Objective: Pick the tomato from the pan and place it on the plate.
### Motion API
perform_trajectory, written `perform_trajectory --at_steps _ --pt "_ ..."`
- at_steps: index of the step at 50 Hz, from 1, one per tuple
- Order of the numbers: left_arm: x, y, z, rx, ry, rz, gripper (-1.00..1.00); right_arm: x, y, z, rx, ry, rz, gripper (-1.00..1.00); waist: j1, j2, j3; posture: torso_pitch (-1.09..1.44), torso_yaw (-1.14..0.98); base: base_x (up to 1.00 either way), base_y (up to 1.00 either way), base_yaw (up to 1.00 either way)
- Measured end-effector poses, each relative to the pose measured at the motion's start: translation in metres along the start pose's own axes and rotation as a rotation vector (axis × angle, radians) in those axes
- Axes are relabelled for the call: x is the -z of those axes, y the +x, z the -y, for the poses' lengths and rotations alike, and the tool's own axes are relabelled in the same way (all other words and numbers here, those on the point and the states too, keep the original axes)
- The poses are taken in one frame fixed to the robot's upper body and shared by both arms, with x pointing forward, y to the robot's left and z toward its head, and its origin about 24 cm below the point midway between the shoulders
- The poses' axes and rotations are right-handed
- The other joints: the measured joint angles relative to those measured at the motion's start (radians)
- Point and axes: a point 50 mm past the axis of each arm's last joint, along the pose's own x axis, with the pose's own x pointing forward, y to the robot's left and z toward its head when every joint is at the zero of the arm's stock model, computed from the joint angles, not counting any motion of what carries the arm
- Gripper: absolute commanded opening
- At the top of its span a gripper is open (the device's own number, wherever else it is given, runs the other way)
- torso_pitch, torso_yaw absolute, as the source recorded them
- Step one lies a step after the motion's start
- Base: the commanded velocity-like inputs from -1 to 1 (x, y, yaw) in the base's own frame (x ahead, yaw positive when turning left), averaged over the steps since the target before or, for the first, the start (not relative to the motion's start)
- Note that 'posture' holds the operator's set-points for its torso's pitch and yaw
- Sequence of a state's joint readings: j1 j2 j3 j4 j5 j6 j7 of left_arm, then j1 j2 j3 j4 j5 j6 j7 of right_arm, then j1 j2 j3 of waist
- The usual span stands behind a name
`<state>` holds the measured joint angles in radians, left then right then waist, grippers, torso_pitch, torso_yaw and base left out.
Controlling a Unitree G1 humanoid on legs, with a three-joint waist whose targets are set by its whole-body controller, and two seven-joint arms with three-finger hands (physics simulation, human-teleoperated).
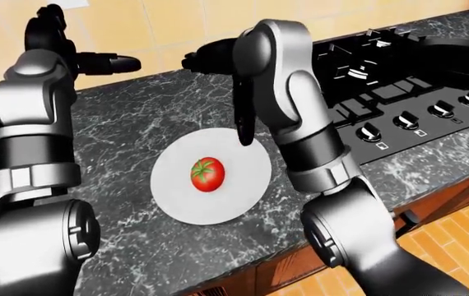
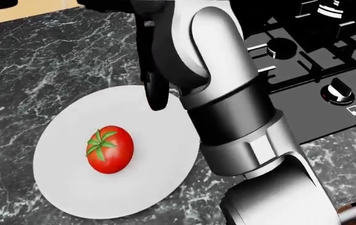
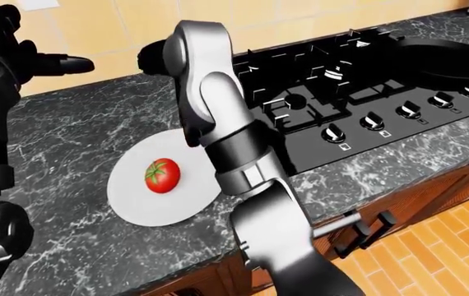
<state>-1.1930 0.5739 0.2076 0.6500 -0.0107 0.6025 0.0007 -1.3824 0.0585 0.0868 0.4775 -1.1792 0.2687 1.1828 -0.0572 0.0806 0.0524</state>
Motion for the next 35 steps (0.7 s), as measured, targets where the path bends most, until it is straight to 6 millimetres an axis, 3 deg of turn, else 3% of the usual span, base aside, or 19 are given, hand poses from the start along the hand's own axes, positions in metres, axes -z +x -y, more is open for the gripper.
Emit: perform_trajectory --at_steps 6,22,35 --pt "0.000 0.000 0.001 0.001 0.001 0.002 1.00 0.014 -0.003 0.014 0.037 0.059 -0.013 1.00 0.002 -0.002 0.001 0.00 0.00 0.00 0.00 0.00" --pt "0.003 0.000 0.006 0.008 0.009 -0.006 1.00 0.059 -0.037 0.049 0.183 0.206 -0.065 1.00 0.009 -0.016 0.005 0.00 0.00 0.00 0.00 0.00" --pt "0.004 0.000 0.007 0.008 0.009 -0.007 1.00 0.087 -0.055 0.065 0.267 0.296 -0.099 1.00 0.014 -0.023 0.007 0.00 0.00 0.00 0.00 0.00"
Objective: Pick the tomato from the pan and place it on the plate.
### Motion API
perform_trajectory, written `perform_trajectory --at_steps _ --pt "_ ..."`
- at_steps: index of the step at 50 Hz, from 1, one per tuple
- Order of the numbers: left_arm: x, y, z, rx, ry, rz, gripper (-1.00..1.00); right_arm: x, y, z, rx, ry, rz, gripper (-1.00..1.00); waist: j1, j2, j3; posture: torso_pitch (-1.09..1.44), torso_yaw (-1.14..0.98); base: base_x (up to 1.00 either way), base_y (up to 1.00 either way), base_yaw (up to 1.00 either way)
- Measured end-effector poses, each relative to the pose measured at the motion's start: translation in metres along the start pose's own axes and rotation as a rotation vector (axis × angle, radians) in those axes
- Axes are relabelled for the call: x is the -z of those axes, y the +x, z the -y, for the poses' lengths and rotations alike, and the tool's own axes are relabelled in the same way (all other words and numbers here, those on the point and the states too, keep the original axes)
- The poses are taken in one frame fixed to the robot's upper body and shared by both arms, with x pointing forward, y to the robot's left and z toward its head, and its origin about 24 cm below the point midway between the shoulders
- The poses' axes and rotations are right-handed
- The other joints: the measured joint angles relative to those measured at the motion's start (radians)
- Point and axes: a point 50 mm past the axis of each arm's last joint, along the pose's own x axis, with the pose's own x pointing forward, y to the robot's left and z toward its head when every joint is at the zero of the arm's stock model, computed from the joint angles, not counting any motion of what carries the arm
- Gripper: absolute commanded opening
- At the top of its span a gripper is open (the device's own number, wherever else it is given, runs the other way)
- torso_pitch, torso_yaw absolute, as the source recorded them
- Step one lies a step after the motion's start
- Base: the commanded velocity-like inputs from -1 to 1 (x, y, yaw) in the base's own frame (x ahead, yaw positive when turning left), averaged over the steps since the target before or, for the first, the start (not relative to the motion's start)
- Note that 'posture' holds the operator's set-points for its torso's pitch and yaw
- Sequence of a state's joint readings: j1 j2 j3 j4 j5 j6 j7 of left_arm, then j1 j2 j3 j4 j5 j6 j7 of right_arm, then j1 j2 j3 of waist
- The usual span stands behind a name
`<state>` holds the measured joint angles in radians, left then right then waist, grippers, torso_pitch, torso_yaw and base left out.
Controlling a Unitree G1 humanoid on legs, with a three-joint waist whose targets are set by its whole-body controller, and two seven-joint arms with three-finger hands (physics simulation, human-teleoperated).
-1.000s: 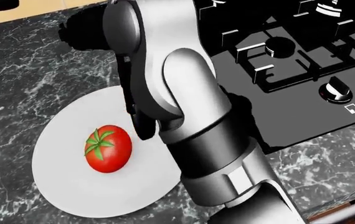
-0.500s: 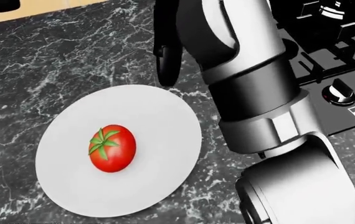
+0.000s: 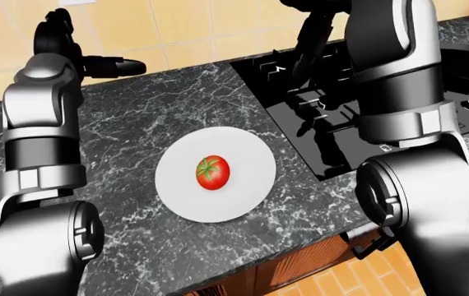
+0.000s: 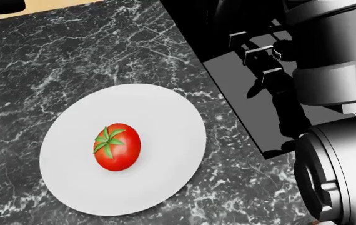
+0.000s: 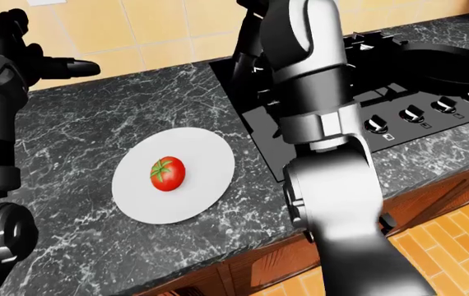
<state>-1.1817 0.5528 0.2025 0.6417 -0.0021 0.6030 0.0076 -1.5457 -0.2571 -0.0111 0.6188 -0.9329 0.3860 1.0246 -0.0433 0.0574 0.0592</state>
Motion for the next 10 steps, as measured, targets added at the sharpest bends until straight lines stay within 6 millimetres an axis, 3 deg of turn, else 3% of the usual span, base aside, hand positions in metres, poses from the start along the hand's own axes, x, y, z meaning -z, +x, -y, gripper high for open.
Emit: perform_trajectory --at_steps 10 --pt "-0.005 0.000 0.000 -0.001 0.003 0.007 1.00 0.030 -0.006 0.016 0.060 0.067 -0.065 1.00 0.007 -0.009 0.002 0.00 0.00 0.00 0.00 0.00"
